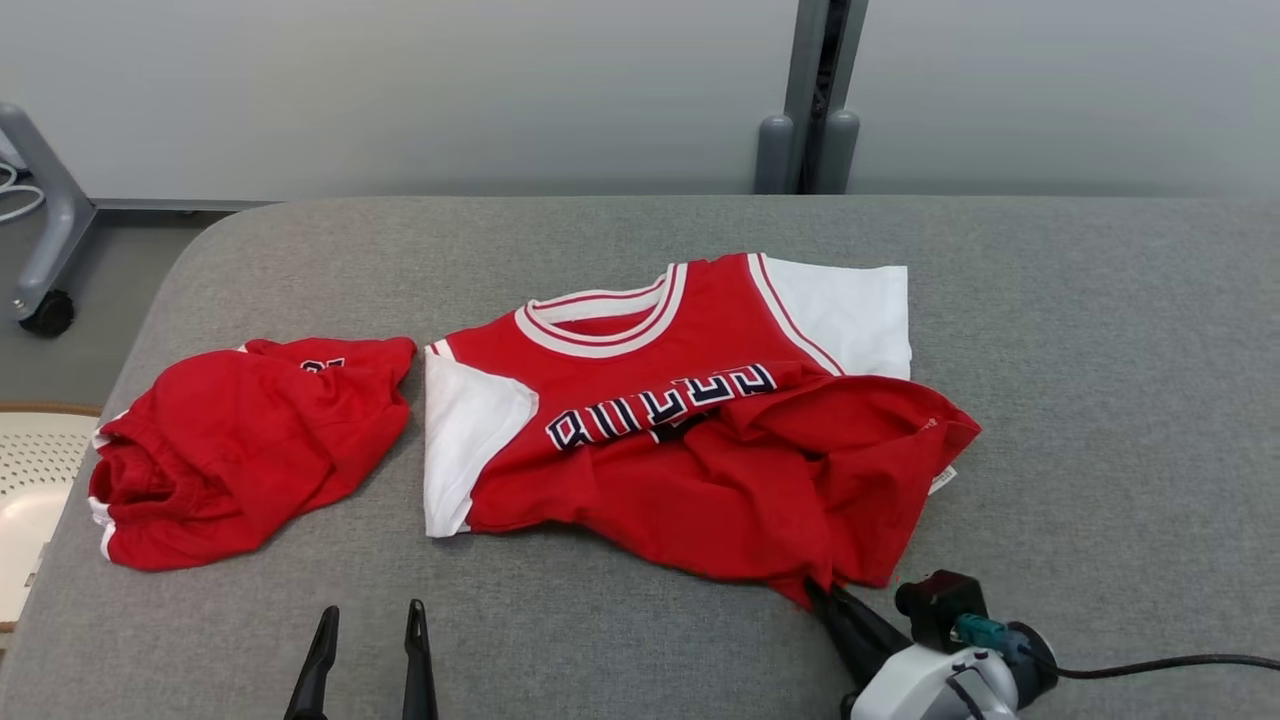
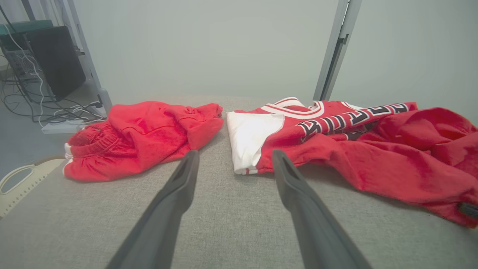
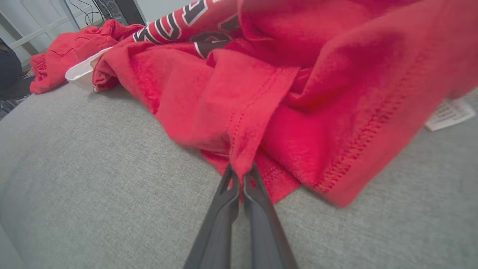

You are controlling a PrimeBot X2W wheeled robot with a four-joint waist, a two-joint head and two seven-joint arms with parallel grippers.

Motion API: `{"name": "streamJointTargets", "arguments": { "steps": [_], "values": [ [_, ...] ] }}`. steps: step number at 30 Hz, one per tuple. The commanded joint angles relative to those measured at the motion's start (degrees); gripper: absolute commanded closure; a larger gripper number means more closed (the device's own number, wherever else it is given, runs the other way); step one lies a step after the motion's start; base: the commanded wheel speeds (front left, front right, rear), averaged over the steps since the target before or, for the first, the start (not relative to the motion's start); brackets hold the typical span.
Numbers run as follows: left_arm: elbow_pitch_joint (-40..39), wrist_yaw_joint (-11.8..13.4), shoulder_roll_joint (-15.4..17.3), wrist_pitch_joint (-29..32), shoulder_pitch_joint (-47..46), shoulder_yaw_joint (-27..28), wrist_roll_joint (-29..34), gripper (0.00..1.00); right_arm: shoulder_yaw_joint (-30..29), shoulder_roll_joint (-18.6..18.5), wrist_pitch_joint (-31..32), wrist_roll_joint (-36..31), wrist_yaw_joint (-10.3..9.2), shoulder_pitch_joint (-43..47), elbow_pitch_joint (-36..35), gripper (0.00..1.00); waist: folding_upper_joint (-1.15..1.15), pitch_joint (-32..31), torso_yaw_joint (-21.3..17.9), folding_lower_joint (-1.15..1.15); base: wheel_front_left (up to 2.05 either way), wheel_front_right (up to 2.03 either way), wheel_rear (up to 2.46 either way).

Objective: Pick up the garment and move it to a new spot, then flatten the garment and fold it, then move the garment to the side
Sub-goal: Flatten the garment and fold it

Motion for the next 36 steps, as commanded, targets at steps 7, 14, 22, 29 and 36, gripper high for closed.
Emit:
{"name": "streamJointTargets", "arguments": {
  "steps": [7, 14, 22, 29, 36],
  "values": [
    [0.14, -0.37, 0.20, -0.21, -1.79, 0.59, 0.44, 0.00, -4.66, -4.98, -0.08, -2.35, -0.02, 0.56, -5.62, 1.00, 0.00, 1.21, -4.44, 0.00, 0.00, 0.00, 0.00],
    [0.55, -0.92, 0.19, -0.21, -3.19, 0.68, 1.09, 0.00, -10.88, -10.83, -0.08, -4.80, -0.02, 0.74, -9.70, 1.00, 0.00, 2.26, -8.73, 0.00, 0.00, 0.00, 0.00],
    [1.45, -1.95, 0.19, -0.21, -5.25, 0.96, 2.04, 0.00, -18.07, -15.37, -0.08, -6.72, -0.02, -0.58, -9.17, 1.00, 0.00, 3.74, -11.13, 0.00, 0.00, 0.00, 0.00],
    [2.53, -2.48, 0.20, -0.21, -6.10, 0.30, 2.43, 0.00, -14.56, -13.38, -0.08, -3.93, -0.02, -1.02, -3.15, 1.00, 0.00, 3.97, -11.08, 0.00, 0.00, 0.00, 0.00],
    [3.13, -2.75, 0.20, -0.21, -5.86, 0.31, 2.75, 0.00, -12.60, -14.30, -0.08, -0.59, -0.02, -0.85, -0.96, 0.84, 0.00, 3.67, -11.23, 0.00, 0.00, 0.00, 0.00]
  ]
}}
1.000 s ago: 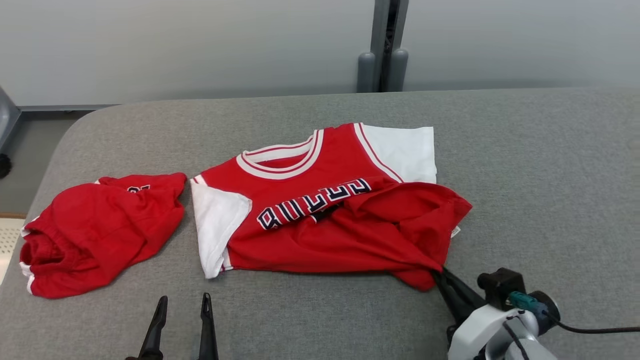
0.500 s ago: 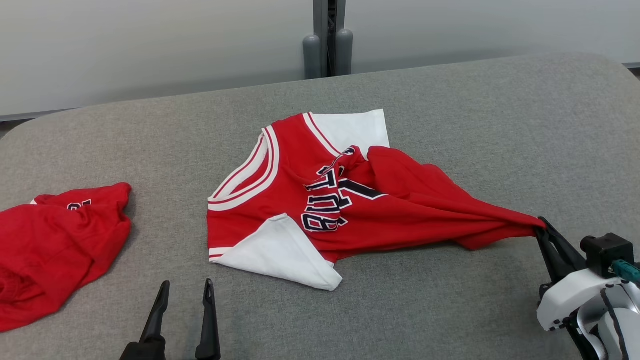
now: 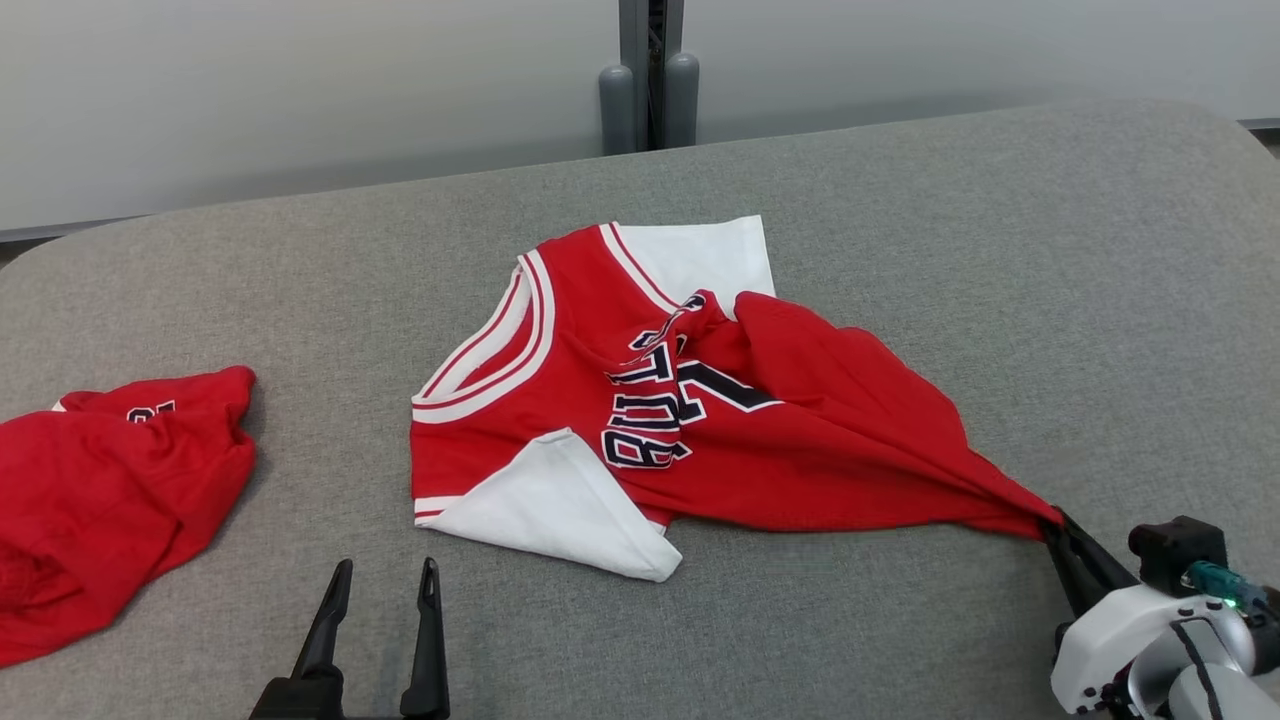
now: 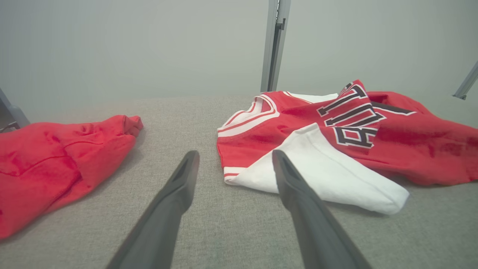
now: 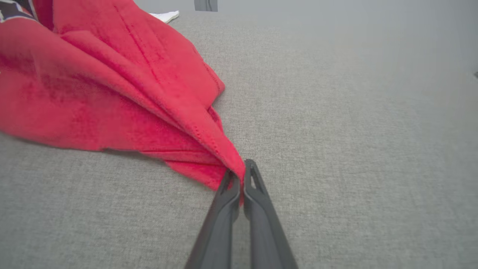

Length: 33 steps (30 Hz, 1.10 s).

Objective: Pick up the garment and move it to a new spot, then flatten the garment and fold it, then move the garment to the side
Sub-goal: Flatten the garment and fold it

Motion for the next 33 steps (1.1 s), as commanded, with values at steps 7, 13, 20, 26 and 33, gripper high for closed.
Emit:
{"name": "streamJointTargets", "arguments": {
  "steps": [7, 13, 20, 26, 33],
  "values": [
    [0.08, 0.01, 0.19, -0.21, -0.36, 0.13, 0.45, 0.00, -5.90, -1.90, -0.08, 0.15, -0.02, 0.76, -1.17, 0.00, 0.00, -0.53, -0.86, 0.00, 0.00, 0.00, 0.00],
    [-0.03, -0.23, 0.20, -0.21, -0.10, -0.02, 0.71, 0.00, -12.60, -0.84, -0.08, -4.71, -0.02, 3.05, -7.29, 0.00, 0.00, -1.02, -1.19, 0.00, 0.00, 0.00, 0.00],
    [-0.68, 0.16, 0.19, -0.21, 0.14, 0.47, 0.08, 0.00, -8.82, 4.41, -0.08, -7.51, -0.02, 6.98, -19.97, 0.00, 0.00, -1.76, -1.06, 0.00, 0.00, 0.00, 0.00],
    [-1.15, 0.62, 0.19, -0.21, 0.68, 0.31, -1.28, 0.00, -3.05, 7.73, -0.08, -5.61, -0.02, 9.36, -24.23, 0.00, 0.00, -3.60, -0.02, 0.00, 0.00, 0.00, 0.00],
    [-1.71, 1.04, 0.20, -0.21, 1.80, -0.63, -2.79, 0.00, -0.71, 10.32, -0.08, -5.02, -0.02, 12.38, -27.73, 0.00, 0.00, -6.54, 1.51, 0.00, 0.00, 0.00, 0.00]
  ]
}}
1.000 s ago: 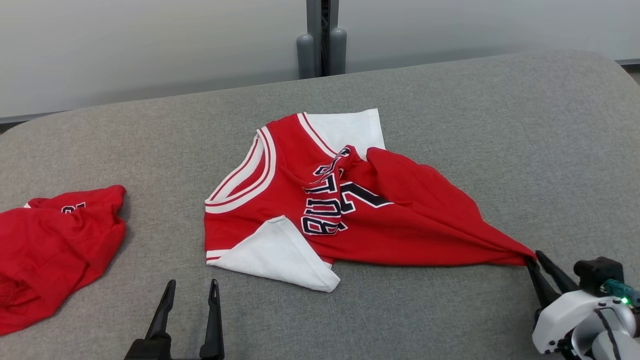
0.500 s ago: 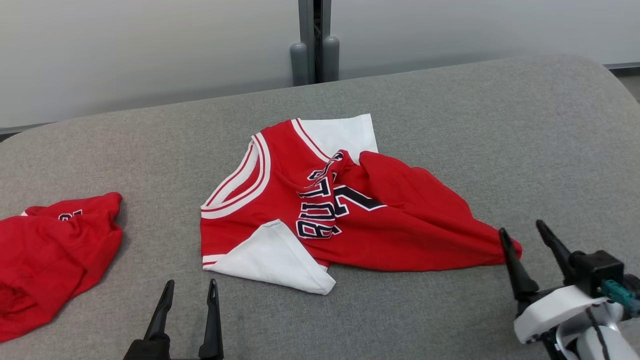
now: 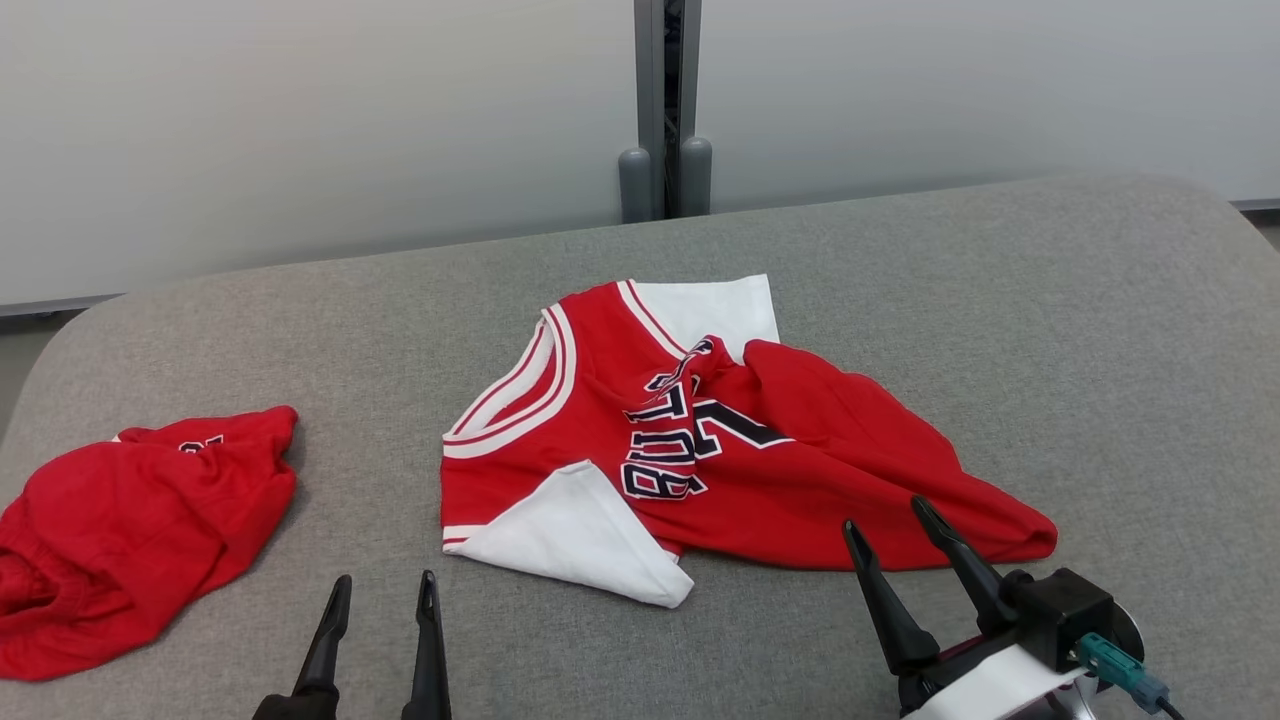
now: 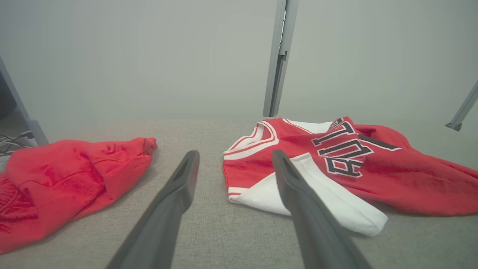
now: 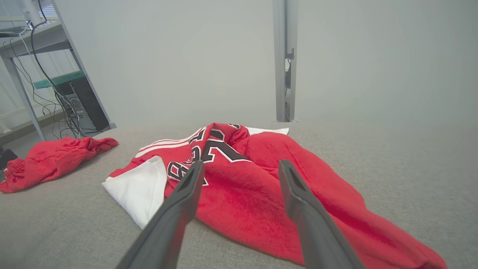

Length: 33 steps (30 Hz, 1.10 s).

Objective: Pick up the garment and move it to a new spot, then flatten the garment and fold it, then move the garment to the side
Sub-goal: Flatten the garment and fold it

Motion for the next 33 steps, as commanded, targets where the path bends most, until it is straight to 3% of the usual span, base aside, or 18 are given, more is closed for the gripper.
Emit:
{"name": "streamJointTargets", "arguments": {
  "steps": [1, 22, 33],
  "values": [
    [-0.21, 0.36, 0.20, -0.21, 0.37, -0.08, -0.61, 0.00, -0.23, -0.01, -0.08, -0.22, -0.02, 1.21, -1.66, 0.00, 0.00, -1.11, 0.83, 0.00, 0.00, 0.00, 0.00],
    [2.08, 1.23, 0.20, -0.21, 1.87, -1.47, -1.16, 0.00, -0.23, 0.48, -0.08, 0.30, -0.02, 7.93, -3.09, 0.00, 0.00, -3.62, 1.93, 0.00, 0.00, 0.00, 0.00],
    [4.75, -1.64, 0.23, -0.21, -2.37, -3.47, 2.42, 0.00, 0.37, -0.24, -0.08, 0.74, -0.02, 6.62, -2.43, 0.00, 0.00, -2.65, 0.52, 0.00, 0.00, 0.00, 0.00]
  ]
}}
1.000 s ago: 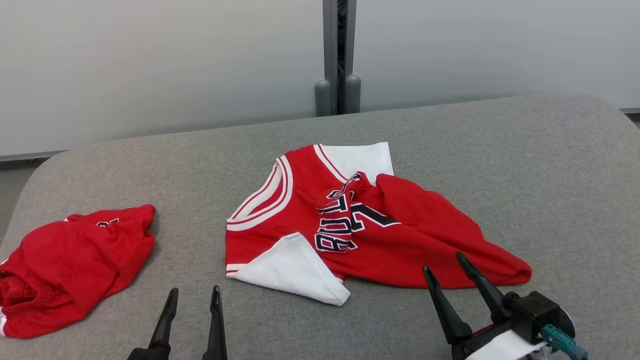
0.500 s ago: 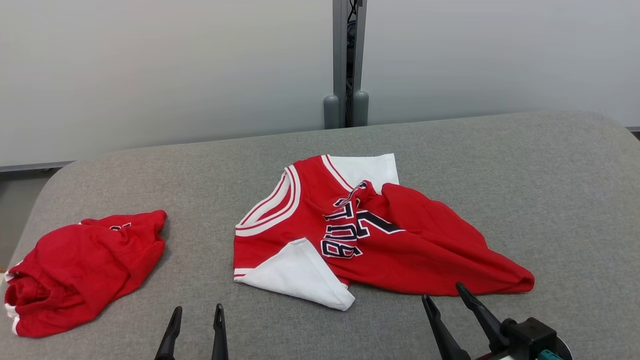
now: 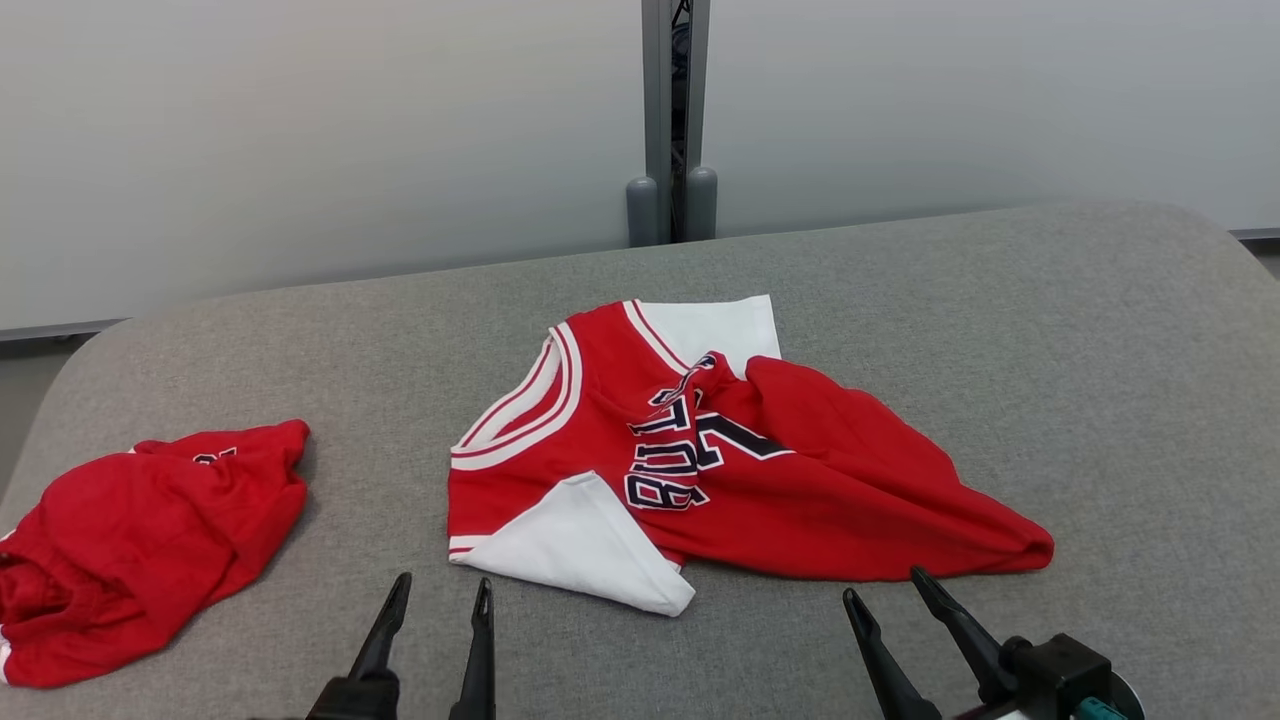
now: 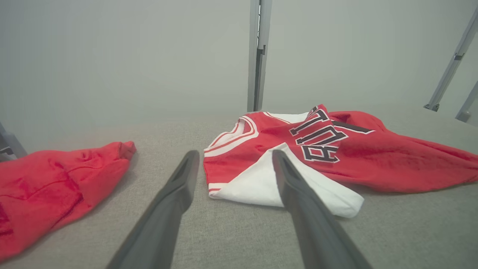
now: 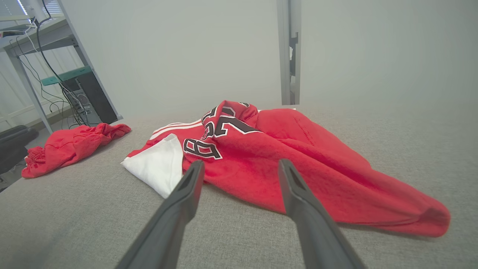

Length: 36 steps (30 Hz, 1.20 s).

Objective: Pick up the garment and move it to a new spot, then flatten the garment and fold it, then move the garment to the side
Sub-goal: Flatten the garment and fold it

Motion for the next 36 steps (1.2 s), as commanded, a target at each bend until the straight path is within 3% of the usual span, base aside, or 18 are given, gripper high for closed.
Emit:
{"name": "streamJointTargets", "arguments": {
  "steps": [1, 12, 15, 25, 36],
  "values": [
    [0.76, -0.74, 0.22, -0.21, -1.96, -0.19, 0.84, 0.00, 0.17, -0.53, -0.08, 0.27, -0.02, -0.81, 0.03, 0.00, 0.00, 0.39, -0.39, 0.00, 0.00, 0.00, 0.00],
    [15.03, -7.63, 1.41, -0.21, -18.33, -4.68, 5.93, 0.00, 0.88, -1.36, -0.08, 1.01, -0.02, -3.02, -0.17, 0.00, 0.00, 4.89, -3.72, 0.00, 0.00, 0.00, 0.00],
    [19.19, -8.48, 1.53, 0.10, -22.25, -6.22, 7.35, 0.00, 0.68, -1.48, -0.08, 1.14, -0.02, -3.89, -0.38, 0.00, 0.00, 6.33, -4.31, 0.00, 0.00, 0.00, 0.00],
    [28.92, -8.31, 2.42, 0.88, -30.92, -10.03, 12.05, 0.00, 0.76, -1.08, -0.08, 1.55, -0.02, -5.50, -0.52, 0.00, 0.00, 9.01, -5.58, 0.00, 0.00, 0.00, 0.00],
    [36.52, -7.16, 1.76, 1.07, -35.17, -10.79, 11.03, 0.00, 0.79, -1.21, -0.08, 1.80, -0.02, -6.56, -0.70, 0.00, 0.00, 10.54, -6.51, 0.00, 0.00, 0.00, 0.00]
  ]
}}
